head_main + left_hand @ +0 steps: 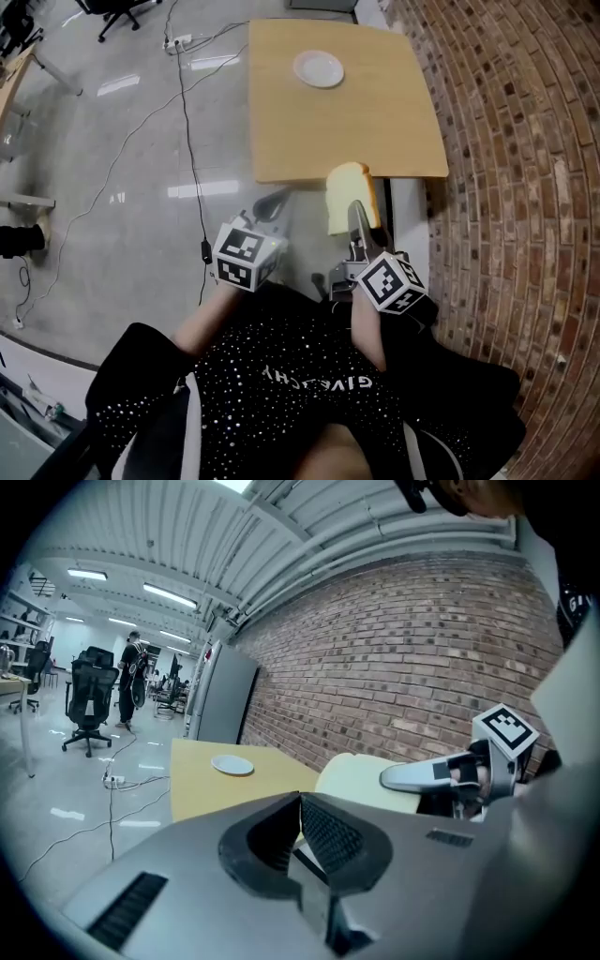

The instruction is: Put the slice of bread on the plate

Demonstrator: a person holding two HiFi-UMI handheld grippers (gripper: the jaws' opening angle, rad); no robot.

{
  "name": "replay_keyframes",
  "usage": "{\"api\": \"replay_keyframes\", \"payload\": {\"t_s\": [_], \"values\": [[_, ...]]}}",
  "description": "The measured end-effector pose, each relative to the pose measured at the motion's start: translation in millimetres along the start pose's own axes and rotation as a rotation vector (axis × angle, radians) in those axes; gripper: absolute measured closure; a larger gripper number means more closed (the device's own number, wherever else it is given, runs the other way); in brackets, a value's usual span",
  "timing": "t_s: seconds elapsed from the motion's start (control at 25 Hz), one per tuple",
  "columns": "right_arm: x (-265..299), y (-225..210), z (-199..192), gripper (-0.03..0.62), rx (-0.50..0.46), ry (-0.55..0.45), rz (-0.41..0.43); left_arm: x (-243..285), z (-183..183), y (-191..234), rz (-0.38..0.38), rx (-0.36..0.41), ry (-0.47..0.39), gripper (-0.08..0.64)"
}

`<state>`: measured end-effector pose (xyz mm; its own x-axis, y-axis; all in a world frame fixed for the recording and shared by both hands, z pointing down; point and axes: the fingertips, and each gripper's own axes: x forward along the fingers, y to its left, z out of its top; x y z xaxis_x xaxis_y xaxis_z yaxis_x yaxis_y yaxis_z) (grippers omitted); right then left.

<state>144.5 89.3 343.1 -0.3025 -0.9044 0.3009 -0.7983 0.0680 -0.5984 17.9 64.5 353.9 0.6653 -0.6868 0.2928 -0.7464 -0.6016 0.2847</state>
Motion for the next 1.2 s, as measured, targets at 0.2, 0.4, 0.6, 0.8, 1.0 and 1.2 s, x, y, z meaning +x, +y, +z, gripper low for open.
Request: {"api": "replay_keyframes", "payload": {"t_s": [0.2, 0.4, 0.6, 0.8, 1.0, 1.2], "values": [[33, -1, 18, 0.497, 0.007, 0.003, -0.013, 26, 18, 24, -0.001, 0.001, 0.012, 0.548], [66, -2, 30, 0.497, 0.009, 0.021, -0.015, 50, 33, 50, 0.012, -0.014, 0.015, 0.548], [101, -3, 40, 0.497, 0.015, 0.045, -0.015, 71, 43, 74, 0.023, -0.03, 0.027, 0.548], [138, -7, 53, 0.497, 0.018, 0.065, -0.014, 96, 50, 98, 0.034, -0.05, 0.046, 0.548], [176, -13, 70, 0.497, 0.017, 0.074, -0.019, 130, 68, 123, 0.037, -0.047, 0.052, 0.548], [213, -26, 89, 0.497, 0.021, 0.074, -0.03, 165, 88, 144, 0.03, -0.034, 0.048, 0.548]]}}
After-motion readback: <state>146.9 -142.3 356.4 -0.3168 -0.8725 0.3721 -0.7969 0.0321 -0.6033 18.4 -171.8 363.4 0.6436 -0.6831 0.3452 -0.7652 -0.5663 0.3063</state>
